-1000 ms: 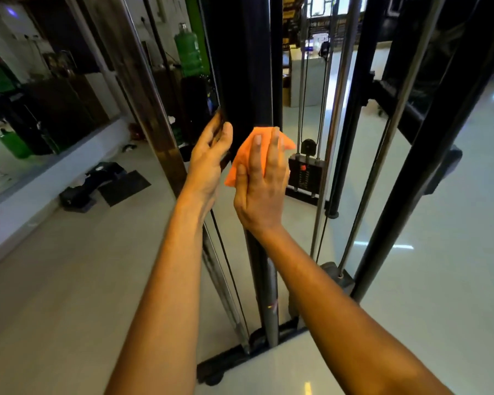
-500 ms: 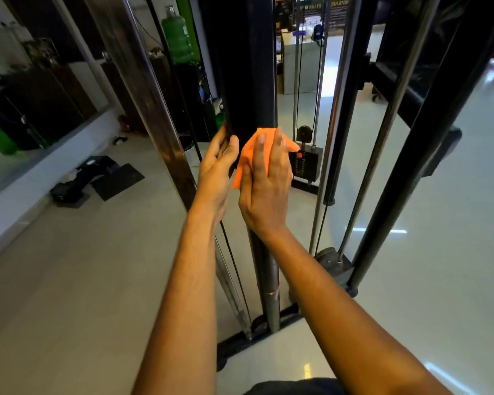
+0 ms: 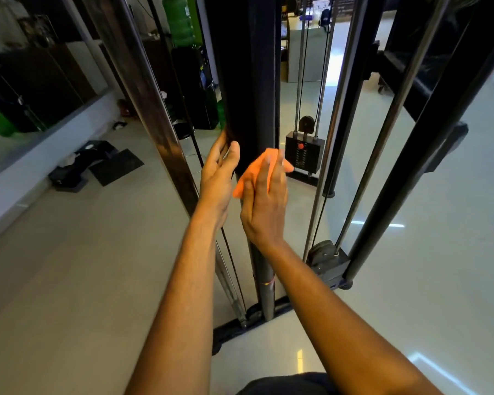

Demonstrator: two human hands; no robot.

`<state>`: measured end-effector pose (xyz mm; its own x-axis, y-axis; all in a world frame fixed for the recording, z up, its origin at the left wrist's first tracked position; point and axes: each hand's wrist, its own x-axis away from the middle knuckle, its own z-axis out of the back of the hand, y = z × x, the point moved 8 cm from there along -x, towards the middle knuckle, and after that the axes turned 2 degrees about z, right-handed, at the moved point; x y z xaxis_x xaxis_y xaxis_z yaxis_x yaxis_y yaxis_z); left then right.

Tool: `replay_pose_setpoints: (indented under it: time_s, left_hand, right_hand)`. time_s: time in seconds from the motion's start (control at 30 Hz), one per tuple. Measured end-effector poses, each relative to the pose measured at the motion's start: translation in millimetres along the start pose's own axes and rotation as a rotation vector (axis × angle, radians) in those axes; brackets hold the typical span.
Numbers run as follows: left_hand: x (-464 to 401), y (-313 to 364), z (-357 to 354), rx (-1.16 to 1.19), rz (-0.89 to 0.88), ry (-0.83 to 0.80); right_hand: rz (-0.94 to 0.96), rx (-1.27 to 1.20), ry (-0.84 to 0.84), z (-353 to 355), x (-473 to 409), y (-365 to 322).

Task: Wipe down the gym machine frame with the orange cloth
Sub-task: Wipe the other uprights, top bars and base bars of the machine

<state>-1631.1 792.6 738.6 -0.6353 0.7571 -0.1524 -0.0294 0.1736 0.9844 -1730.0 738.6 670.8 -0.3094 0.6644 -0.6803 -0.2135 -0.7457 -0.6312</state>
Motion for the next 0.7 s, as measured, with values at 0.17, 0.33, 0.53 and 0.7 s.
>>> replay_pose_setpoints:
  time_s: [0.17,0.33,0.53,0.7]
  left_hand:
    - [3,-12,0,0.007,0.023,-0.011]
    - [10,-26,1,-0.009,0.053,0.053]
    - [14,-35,0,-0.037,0.079,0.090]
    - [12,-43,0,-0.020,0.078,0.141]
  right_hand:
    - [0.109,0.051,0.077,3,-25,-15]
    - [0.046,0.136,-0.178,-28,66,61]
    - [0.083,0.036,-0.226,-17,58,58]
    - [0.163,-0.009,-0.176,-7,20,38]
